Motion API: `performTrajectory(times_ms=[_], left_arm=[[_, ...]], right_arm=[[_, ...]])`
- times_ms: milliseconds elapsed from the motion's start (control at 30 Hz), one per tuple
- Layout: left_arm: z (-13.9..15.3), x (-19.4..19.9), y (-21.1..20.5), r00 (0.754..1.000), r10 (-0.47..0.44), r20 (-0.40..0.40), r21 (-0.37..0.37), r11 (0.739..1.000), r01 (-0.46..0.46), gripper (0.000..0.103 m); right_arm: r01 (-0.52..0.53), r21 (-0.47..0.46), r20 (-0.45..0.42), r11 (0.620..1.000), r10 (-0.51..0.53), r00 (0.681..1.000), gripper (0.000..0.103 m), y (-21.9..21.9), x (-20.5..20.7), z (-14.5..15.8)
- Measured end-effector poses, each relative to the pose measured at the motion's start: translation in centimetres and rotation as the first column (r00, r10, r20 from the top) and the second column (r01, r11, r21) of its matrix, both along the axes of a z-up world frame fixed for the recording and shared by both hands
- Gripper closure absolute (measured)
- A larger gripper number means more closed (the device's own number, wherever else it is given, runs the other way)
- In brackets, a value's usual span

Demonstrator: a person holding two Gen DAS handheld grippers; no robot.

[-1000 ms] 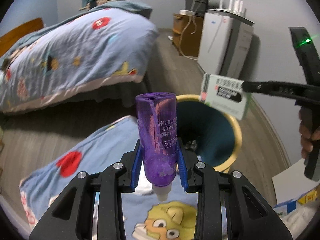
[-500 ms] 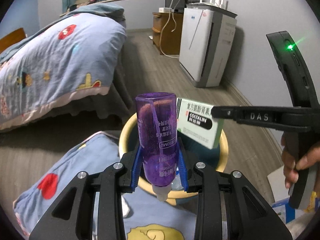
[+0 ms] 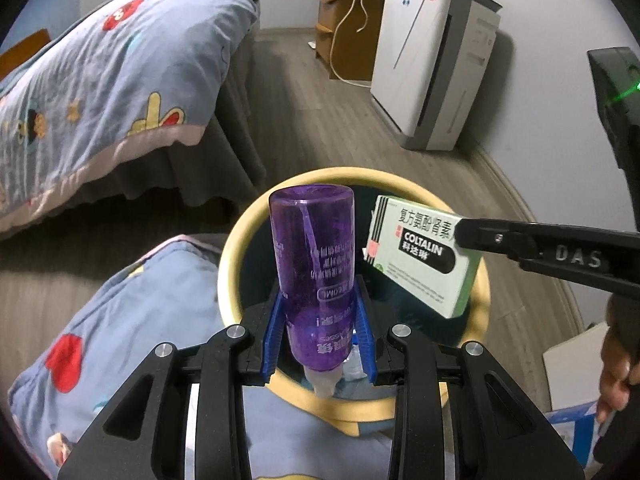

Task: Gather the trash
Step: 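Carry the purple bottle and COLTALIN box over the bin with both grippers, then open both grippers to drop the bottle and box into the bin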

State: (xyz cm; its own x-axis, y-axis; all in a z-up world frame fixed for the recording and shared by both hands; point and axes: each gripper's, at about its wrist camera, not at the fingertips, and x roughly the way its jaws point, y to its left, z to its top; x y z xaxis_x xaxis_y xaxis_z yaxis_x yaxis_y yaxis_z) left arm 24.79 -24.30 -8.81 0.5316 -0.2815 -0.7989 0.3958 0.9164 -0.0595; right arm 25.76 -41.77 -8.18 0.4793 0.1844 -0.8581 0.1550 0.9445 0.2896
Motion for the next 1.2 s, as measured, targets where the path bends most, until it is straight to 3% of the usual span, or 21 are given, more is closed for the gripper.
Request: performTrajectory(times_ms=[767, 867, 967, 1067, 1200], left_arm=[[-1.3, 0.8, 1.2, 1.000, 0.011, -0.018, 0.014, 1.000, -0.010, 0.069], [-1.1, 0.7, 1.5, 1.000, 0.014, -0.011, 0.015, 1.000, -0.014, 0.063], [-0.9, 0.5, 1.8, 1.000, 0.021, -0.003, 0.013, 1.000, -0.021, 0.055], [-0.6, 0.0, 2.3, 1.000, 0.020, 0.008, 0.025, 0.999, -0.020, 0.046], [0.0, -1.2, 3.3, 0.999, 0.030, 0.029, 0.040, 0.999, -0.031, 0.024]], right_arm=[[-0.024, -0.021, -0.045, 0.999, 0.023, 0.999, 0.083, 1.1, 0.5, -1.3], [-0.015, -0.021, -0.035, 1.000, 0.015, 0.999, 0.081, 1.0, 0.5, -1.1], [-0.003, -0.018, -0.023, 1.000, 0.003, 1.000, 0.064, 0.9, 0.4, -0.8], [0.002, -0.020, -0.015, 1.000, -0.002, 1.000, 0.058, 1.0, 0.5, -0.4], [0.005, -0.019, 0.011, 1.000, -0.005, 1.000, 0.042, 1.4, 0.5, 0.4]])
